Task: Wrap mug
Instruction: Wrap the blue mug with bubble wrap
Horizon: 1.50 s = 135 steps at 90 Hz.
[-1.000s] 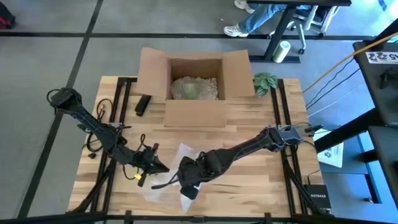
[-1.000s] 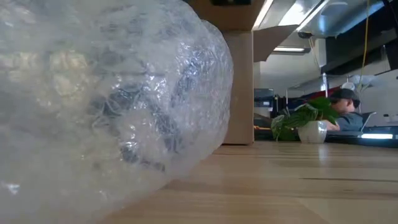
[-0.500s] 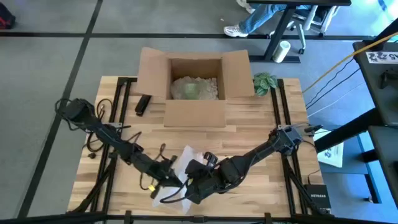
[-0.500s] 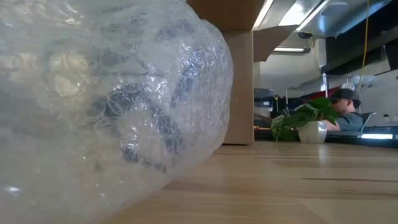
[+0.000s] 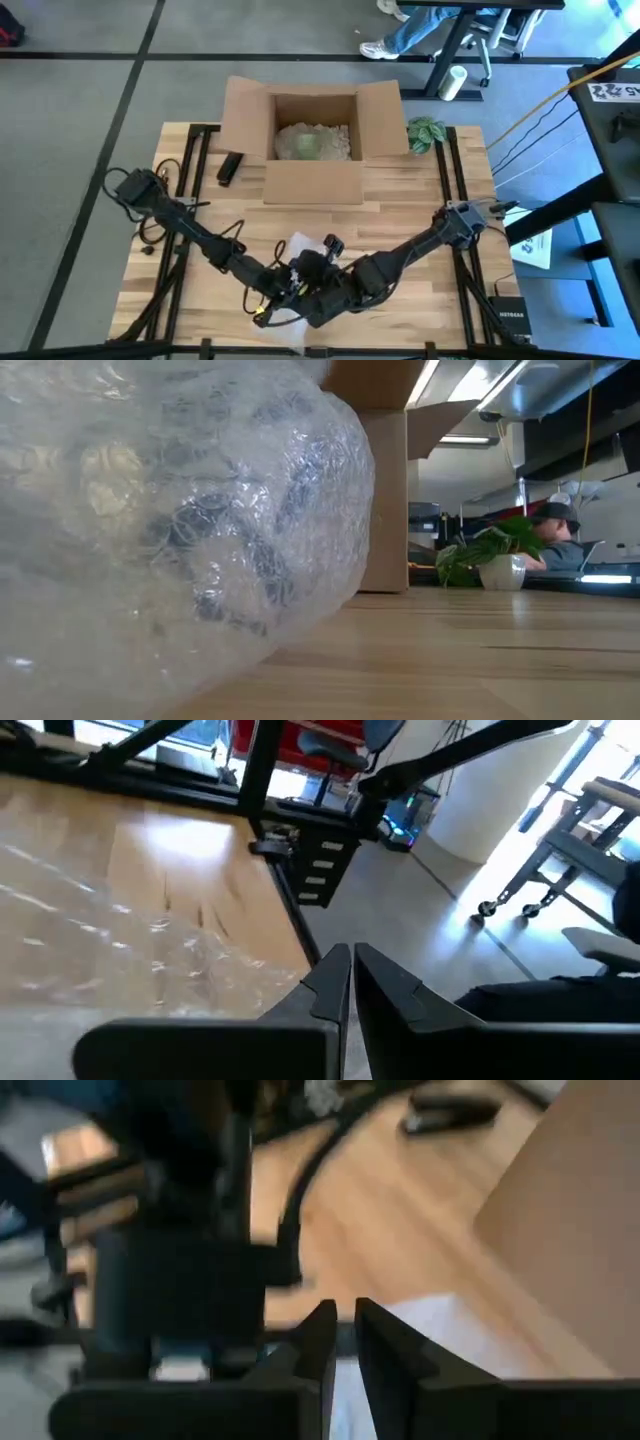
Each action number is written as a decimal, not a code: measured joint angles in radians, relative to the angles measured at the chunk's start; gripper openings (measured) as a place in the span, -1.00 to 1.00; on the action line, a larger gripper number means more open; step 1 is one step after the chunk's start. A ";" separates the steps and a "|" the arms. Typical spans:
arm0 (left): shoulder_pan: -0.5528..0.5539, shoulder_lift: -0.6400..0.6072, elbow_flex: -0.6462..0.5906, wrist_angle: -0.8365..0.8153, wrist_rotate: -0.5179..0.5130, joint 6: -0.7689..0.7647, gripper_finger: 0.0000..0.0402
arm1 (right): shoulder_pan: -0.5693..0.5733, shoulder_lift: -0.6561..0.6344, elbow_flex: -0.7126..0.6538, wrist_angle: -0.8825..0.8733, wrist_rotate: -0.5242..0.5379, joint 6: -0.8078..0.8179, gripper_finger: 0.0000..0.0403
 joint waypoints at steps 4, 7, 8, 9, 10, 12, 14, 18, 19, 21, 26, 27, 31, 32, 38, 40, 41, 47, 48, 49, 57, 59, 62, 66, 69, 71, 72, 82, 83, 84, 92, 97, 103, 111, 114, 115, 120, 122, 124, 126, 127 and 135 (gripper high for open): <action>0.000 0.001 0.000 -0.001 0.000 0.000 -1.00 | 0.004 0.000 0.000 0.000 -0.005 0.000 -0.86; 0.000 0.001 0.000 0.000 0.000 0.001 -1.00 | 0.004 0.000 0.000 -0.001 -0.027 0.003 -0.86; 0.000 0.001 0.000 0.002 0.000 0.001 -1.00 | 0.004 0.000 0.000 -0.001 -0.036 0.005 -0.86; 0.000 0.001 0.000 0.004 -0.001 0.003 -1.00 | 0.004 0.000 0.000 -0.003 -0.046 0.008 -0.86; 0.000 0.001 0.000 0.007 -0.001 0.005 -1.00 | 0.004 0.000 0.000 -0.004 -0.055 0.012 -0.86; 0.000 0.001 0.000 0.012 -0.001 0.009 -1.00 | 0.002 0.002 0.000 -0.006 -0.068 0.020 -0.86; -0.001 0.001 0.000 0.019 -0.001 0.013 -1.00 | -0.001 0.007 0.001 -0.006 -0.074 0.027 -0.86; -0.001 0.001 0.000 0.041 0.000 0.023 -1.00 | -0.005 0.012 0.001 -0.008 -0.074 0.038 -0.86; -0.001 0.001 0.000 0.049 0.001 0.027 -1.00 | -0.006 0.014 0.001 -0.011 -0.072 0.041 -0.86; -0.001 0.001 0.000 0.062 0.004 0.031 -1.00 | -0.007 0.016 0.000 -0.018 -0.067 0.047 -0.86; -0.003 -0.001 0.000 0.089 0.015 0.037 -1.00 | -0.013 0.023 0.000 -0.023 -0.058 0.061 -0.86; -0.005 -0.003 0.000 0.090 0.018 0.039 -1.00 | -0.014 0.024 0.000 -0.022 -0.057 0.063 -0.86; -0.011 -0.013 0.000 0.085 0.024 0.050 -1.00 | -0.015 0.024 0.000 -0.023 -0.056 0.074 -0.86; -0.013 -0.016 0.000 0.084 0.024 0.054 -1.00 | -0.015 0.024 0.000 -0.024 -0.055 0.077 -0.86; -0.024 -0.047 0.000 0.060 0.026 0.081 -1.00 | -0.019 0.024 0.000 -0.032 -0.049 0.082 -0.86; -0.030 -0.062 0.000 0.042 0.026 0.090 -1.00 | -0.018 0.024 0.000 -0.035 -0.046 0.082 -0.86; -0.032 -0.069 0.000 0.032 0.026 0.090 -1.00 | -0.018 0.024 0.000 -0.034 -0.041 0.082 -0.86; -0.043 -0.116 0.000 -0.056 0.012 0.125 -1.00 | -0.017 0.024 0.002 -0.038 -0.024 0.083 -0.86; -0.046 -0.125 0.000 -0.077 0.006 0.130 -1.00 | -0.017 0.024 0.001 -0.039 -0.019 0.083 -0.86; -0.047 -0.135 0.000 -0.098 -0.002 0.134 -1.00 | -0.017 0.024 0.001 -0.038 -0.014 0.082 -0.86; -0.061 -0.215 0.000 -0.271 -0.069 0.138 -1.00 | -0.019 0.024 0.000 -0.041 -0.010 0.083 -0.86; -0.065 -0.233 -0.002 -0.313 -0.084 0.137 -1.00 | -0.020 0.024 0.000 -0.040 -0.012 0.083 -0.86; -0.070 -0.262 -0.009 -0.370 -0.101 0.135 -1.00 | -0.024 0.024 0.000 -0.038 -0.019 0.083 -0.86; -0.075 -0.300 -0.025 -0.440 -0.124 0.129 -1.00 | -0.030 0.024 0.000 -0.037 -0.046 0.082 -0.86; -0.079 -0.329 -0.039 -0.471 -0.145 0.117 -1.00 | -0.035 0.024 0.000 -0.035 -0.077 0.083 -0.86; -0.082 -0.349 -0.052 -0.486 -0.160 0.116 -1.00 | -0.038 0.024 0.000 -0.032 -0.103 0.082 -0.86; -0.083 -0.359 -0.059 -0.490 -0.167 0.113 -1.00 | -0.042 0.024 0.000 -0.031 -0.119 0.082 -0.86; -0.084 -0.461 -0.162 -0.517 -0.220 0.061 -1.00 | -0.079 0.031 0.000 0.015 -0.310 0.081 -0.86; -0.084 -0.471 -0.173 -0.517 -0.224 0.056 -1.00 | -0.082 0.032 0.000 0.017 -0.325 0.080 -0.86; -0.084 -0.482 -0.185 -0.517 -0.228 0.051 -1.00 | -0.084 0.032 0.000 0.019 -0.340 0.080 -0.86; -0.083 -0.566 -0.280 -0.524 -0.252 -0.011 -1.00 | -0.108 0.039 -0.022 0.055 -0.414 0.080 -0.86; -0.086 -0.615 -0.336 -0.521 -0.263 -0.062 -1.00 | -0.119 0.044 -0.033 0.054 -0.461 0.084 -0.87; -0.089 -0.667 -0.399 -0.530 -0.280 -0.114 -1.00 | -0.132 0.062 -0.042 0.046 -0.530 0.099 -0.92; -0.090 -0.722 -0.468 -0.529 -0.290 -0.178 -1.00 | -0.144 0.092 -0.044 0.039 -0.634 0.115 -0.98; -0.091 -0.738 -0.487 -0.536 -0.295 -0.204 -1.00 | -0.148 0.102 -0.044 0.043 -0.667 0.119 -0.98; -0.091 -0.742 -0.493 -0.536 -0.297 -0.211 -1.00 | -0.150 0.105 -0.044 0.046 -0.676 0.122 -0.98; -0.091 -0.755 -0.523 -0.536 -0.304 -0.244 -1.00 | -0.152 0.118 -0.044 0.041 -0.702 0.138 -0.97; -0.091 -0.758 -0.534 -0.536 -0.305 -0.259 -1.00 | -0.155 0.122 -0.045 0.037 -0.709 0.140 -0.97; -0.091 -0.760 -0.544 -0.538 -0.306 -0.271 -1.00 | -0.156 0.126 -0.044 0.036 -0.713 0.142 -0.98; -0.091 -0.760 -0.551 -0.545 -0.306 -0.286 -1.00 | -0.156 0.128 -0.044 0.034 -0.716 0.142 -0.99; -0.091 -0.760 -0.553 -0.548 -0.306 -0.288 -1.00 | -0.157 0.129 -0.044 0.032 -0.719 0.143 -0.99; -0.091 -0.757 -0.574 -0.544 -0.309 -0.333 -1.00 | -0.164 0.143 -0.045 0.019 -0.745 0.148 -0.99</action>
